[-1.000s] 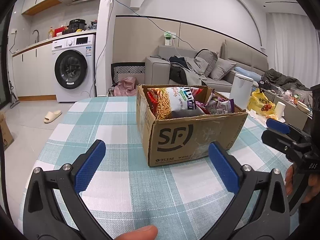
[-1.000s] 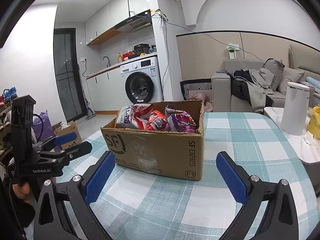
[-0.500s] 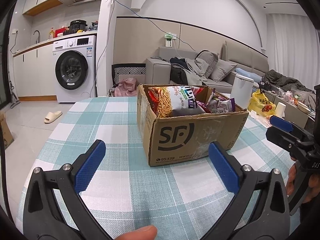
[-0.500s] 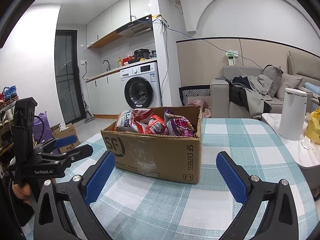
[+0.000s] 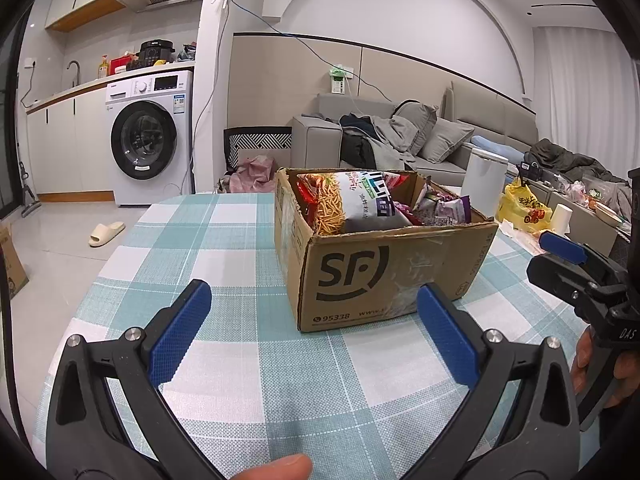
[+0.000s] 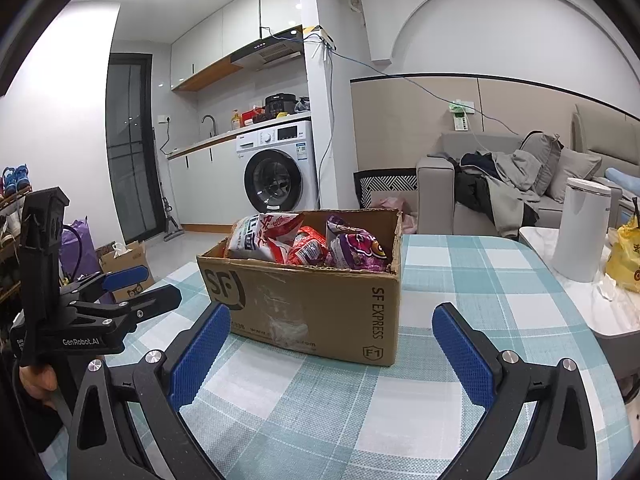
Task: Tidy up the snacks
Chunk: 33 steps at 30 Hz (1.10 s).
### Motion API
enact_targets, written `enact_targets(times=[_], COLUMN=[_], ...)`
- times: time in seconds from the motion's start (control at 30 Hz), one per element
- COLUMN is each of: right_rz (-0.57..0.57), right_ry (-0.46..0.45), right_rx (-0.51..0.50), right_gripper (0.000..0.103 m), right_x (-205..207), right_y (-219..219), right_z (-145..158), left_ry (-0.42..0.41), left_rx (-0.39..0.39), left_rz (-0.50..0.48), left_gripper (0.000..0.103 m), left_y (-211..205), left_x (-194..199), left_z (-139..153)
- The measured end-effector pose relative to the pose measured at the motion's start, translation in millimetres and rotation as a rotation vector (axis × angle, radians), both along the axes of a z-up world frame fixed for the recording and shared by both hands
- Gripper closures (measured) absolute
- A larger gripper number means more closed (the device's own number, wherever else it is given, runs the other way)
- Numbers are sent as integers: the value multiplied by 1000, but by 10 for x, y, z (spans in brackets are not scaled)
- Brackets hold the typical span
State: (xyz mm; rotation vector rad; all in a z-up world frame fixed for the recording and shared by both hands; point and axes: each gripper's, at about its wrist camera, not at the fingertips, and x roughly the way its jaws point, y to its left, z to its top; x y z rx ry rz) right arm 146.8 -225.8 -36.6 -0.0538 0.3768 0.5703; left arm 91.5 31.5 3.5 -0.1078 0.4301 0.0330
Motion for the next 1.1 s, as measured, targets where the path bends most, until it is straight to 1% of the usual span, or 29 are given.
enact_targets(times=[1.1], right_rz=[6], right_ry=[-2], right_rx=[-2], right_gripper=[0], right_x=[14], right_y=[27], right_z=[-13], left_ry=[1], left_rx=[-1], left_rz=[9], left_gripper=[1], left_y=[33], left_x=[1], left_z=[-31])
